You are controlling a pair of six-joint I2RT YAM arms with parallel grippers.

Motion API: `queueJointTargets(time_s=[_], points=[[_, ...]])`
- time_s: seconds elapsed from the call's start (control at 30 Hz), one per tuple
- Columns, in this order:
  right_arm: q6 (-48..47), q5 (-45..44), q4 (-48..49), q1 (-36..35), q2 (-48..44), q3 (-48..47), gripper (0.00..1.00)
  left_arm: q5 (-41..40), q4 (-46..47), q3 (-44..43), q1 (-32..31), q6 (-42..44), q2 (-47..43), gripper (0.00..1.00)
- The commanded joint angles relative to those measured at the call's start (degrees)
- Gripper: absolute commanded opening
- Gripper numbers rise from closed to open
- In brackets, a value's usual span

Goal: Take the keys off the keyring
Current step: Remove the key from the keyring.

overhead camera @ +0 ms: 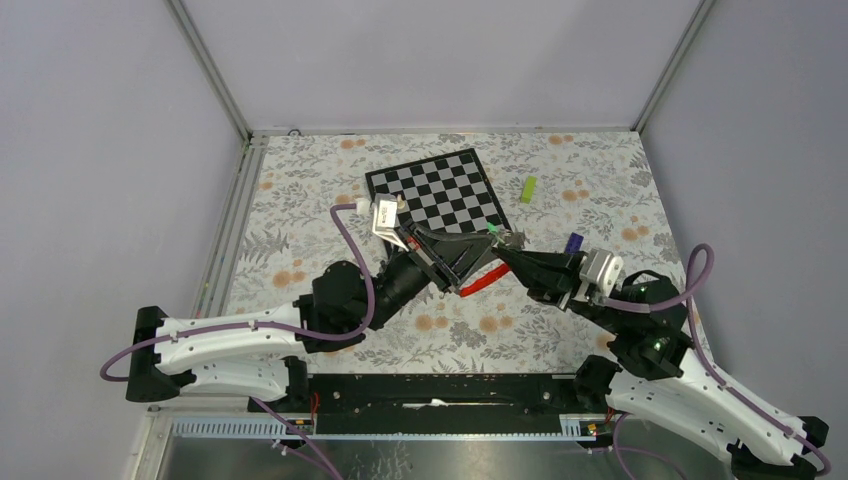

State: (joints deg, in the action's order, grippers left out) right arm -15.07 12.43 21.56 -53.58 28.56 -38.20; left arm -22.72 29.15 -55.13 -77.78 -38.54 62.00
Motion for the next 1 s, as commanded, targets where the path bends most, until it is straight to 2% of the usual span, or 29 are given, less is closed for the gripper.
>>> queueJointTargets(time_s=[0.0, 0.27, 0.5, 0.8, 0.97], points=[[-0.6, -3.94, -9.45, -0.3, 2.12, -6.07, 0.0, -0.92, -0.13, -2.36, -0.27, 2.69, 0.23, 0.0], [2.21, -9.2, -20.52, -0.29, 6.16, -14.14, 0.0, -1.36, -3.72, -3.97, -0.36, 4.45, 1.43, 0.0], [4.59, -10.13, -29.95, -0.29, 10.94, -21.69, 0.0, -1.27, -4.16, -4.5, -0.66, 5.01, 2.24, 0.0], [9.19, -12.16, -35.99, -0.29, 16.47, -29.1, 0.0, -1.16, -5.22, -5.06, -0.8, 5.23, 2.73, 0.0], [9.46, -11.77, -33.99, -0.29, 15.48, -28.51, 0.18, -1.31, -5.25, -5.15, -0.85, 5.03, 2.82, 0.0]])
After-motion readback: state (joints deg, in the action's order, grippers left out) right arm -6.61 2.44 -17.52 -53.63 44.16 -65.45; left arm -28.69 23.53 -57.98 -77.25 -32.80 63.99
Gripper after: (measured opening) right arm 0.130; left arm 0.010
